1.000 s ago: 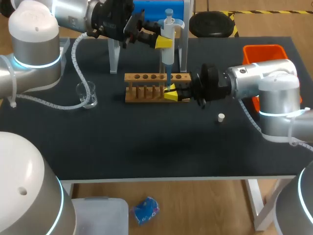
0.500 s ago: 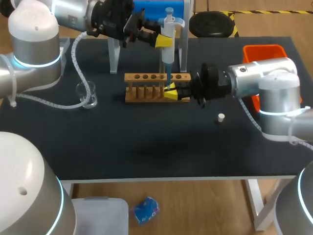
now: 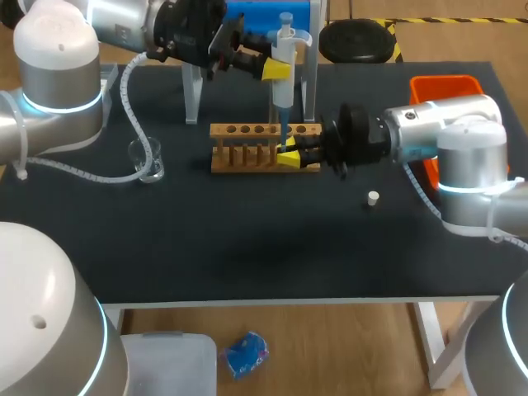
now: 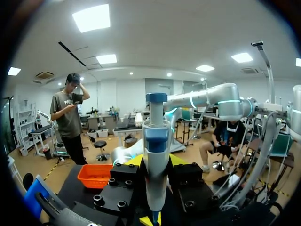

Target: Invert the test tube, pick up the pipette, mount the tip to pipette, aspirate from beaker and dispense into the tube, eject the tip, return the pipette, and cap with the stopper.

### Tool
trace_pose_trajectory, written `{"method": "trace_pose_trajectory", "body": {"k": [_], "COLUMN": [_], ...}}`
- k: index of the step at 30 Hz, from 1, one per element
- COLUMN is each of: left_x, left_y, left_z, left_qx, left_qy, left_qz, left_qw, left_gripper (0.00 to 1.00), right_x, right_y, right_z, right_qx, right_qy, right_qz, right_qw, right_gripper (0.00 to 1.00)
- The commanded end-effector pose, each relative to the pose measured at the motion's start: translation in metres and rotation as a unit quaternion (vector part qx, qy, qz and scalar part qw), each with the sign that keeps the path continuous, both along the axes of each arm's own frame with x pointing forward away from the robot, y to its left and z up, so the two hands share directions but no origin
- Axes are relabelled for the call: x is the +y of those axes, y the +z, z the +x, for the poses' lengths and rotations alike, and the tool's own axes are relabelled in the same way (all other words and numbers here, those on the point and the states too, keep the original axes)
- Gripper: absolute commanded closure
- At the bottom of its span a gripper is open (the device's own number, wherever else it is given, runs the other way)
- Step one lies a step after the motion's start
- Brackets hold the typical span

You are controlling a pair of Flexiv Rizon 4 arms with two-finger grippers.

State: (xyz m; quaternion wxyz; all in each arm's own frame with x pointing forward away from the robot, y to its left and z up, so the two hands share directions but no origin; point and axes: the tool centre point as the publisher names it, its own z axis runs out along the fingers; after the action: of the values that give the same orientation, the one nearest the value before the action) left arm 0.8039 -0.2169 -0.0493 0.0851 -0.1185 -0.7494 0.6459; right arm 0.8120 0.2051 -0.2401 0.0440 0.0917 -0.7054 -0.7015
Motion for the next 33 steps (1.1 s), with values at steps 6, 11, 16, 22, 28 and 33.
{"method": "trace_pose_trajectory", "body": {"k": [6, 11, 16, 22, 28, 33], "left_x": [0.001, 0.001, 0.001, 0.001, 0.001, 0.001], "left_y": [-0.002, -0.002, -0.002, -0.002, -0.002, -0.002], "left_z": [-0.001, -0.001, -0.001, -0.001, -0.001, -0.001], "left_qx": [0.0, 0.0, 0.0, 0.0, 0.0, 0.0], "left_qy": [0.001, 0.001, 0.001, 0.001, 0.001, 0.001], "left_qz": [-0.002, -0.002, -0.002, -0.002, -0.002, -0.002], "left_qw": [1.0, 1.0, 1.0, 1.0, 1.0, 1.0], "left_gripper": [1.0, 1.0, 1.0, 1.0, 1.0, 1.0], "right_x": [-0.003, -0.007, -0.019, -0.041, -0.043, -0.043], "right_y": [0.005, 0.005, 0.002, -0.014, -0.017, -0.017], "right_z": [-0.002, -0.001, 0.0, -0.004, -0.005, -0.005], "right_qx": [-0.002, -0.004, -0.012, -0.026, -0.029, -0.029], "right_qy": [-0.007, -0.008, -0.014, -0.025, -0.023, -0.023], "right_qz": [-0.006, -0.008, -0.025, -0.058, -0.063, -0.063], "right_qw": [1.0, 1.0, 1.0, 0.998, 0.997, 0.997], "right_gripper": [0.0, 0.0, 0.0, 0.0, 0.0, 0.0]}}
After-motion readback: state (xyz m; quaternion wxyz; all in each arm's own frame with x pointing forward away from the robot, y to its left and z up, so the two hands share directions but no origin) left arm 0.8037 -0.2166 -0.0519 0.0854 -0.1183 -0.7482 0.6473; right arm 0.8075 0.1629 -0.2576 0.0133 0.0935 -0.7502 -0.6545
